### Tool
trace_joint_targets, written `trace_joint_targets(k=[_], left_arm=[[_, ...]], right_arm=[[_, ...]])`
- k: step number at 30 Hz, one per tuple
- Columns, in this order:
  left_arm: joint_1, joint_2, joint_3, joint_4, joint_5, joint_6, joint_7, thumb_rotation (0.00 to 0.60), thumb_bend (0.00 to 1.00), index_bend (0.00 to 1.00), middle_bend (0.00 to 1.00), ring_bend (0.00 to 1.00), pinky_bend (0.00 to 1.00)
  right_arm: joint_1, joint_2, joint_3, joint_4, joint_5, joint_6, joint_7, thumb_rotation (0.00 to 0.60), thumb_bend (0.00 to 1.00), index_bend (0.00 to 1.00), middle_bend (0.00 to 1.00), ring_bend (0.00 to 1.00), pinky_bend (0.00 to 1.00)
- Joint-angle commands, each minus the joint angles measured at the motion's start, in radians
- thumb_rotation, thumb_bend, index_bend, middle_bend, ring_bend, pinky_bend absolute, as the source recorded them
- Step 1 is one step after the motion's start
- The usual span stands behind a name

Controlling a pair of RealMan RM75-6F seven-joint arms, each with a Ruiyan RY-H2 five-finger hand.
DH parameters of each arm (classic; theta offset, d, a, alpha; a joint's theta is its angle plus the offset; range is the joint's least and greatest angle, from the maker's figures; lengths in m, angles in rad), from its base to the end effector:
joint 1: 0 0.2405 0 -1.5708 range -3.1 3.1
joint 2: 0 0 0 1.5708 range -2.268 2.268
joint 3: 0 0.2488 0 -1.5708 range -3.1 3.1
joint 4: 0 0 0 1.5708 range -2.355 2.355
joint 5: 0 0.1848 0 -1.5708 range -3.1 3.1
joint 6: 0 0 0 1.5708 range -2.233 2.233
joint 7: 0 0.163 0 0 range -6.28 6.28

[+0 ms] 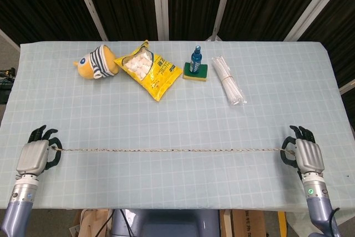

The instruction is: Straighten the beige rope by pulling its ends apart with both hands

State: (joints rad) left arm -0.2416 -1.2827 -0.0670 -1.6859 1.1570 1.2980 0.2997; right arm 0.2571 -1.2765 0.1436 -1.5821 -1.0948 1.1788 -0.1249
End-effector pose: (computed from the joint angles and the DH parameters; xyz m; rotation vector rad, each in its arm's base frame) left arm -0.2893 0.2352 0.1065 -1.3916 -1.0842 -0.7003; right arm -0.3123 -0.2558 0.1155 1.2866 -1.2031 0.7470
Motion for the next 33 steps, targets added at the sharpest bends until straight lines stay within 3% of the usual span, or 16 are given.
trace_joint_targets(k=[1,13,16,23,28,33], left_arm=[[-0.003,-0.007,0.003,0.011,-0.006,-0.006,0.018,0.600,0.61,0.58,0.18,0.00,0.00],[-0.014,-0.034,0.004,0.032,-0.032,-0.025,0.077,0.600,0.55,0.55,0.16,0.00,0.00],[-0.015,-0.036,0.006,0.034,-0.030,-0.023,0.087,0.600,0.51,0.52,0.14,0.00,0.00],[-0.014,-0.021,0.004,0.023,-0.037,-0.025,0.093,0.600,0.42,0.44,0.10,0.00,0.00],[-0.010,-0.001,0.004,-0.002,-0.030,-0.020,0.082,0.600,0.34,0.38,0.05,0.00,0.00],[0.003,0.035,0.004,-0.038,0.004,0.001,0.041,0.600,0.18,0.29,0.01,0.00,0.00]], right_arm=[[0.003,-0.002,-0.002,0.002,0.008,-0.007,-0.010,0.600,0.45,0.61,0.15,0.00,0.00],[0.015,-0.016,-0.010,0.013,0.029,-0.033,-0.048,0.600,0.45,0.56,0.15,0.00,0.00],[0.018,-0.017,-0.015,0.011,0.030,-0.039,-0.058,0.600,0.45,0.47,0.14,0.00,0.00],[0.020,-0.010,-0.019,0.001,0.035,-0.047,-0.066,0.600,0.45,0.11,0.03,0.00,0.00],[0.016,-0.002,-0.015,-0.009,0.039,-0.039,-0.064,0.600,0.45,0.01,0.00,0.00,0.00],[0.004,0.023,-0.002,-0.038,0.027,-0.007,-0.039,0.600,0.45,0.00,0.00,0.00,0.00]])
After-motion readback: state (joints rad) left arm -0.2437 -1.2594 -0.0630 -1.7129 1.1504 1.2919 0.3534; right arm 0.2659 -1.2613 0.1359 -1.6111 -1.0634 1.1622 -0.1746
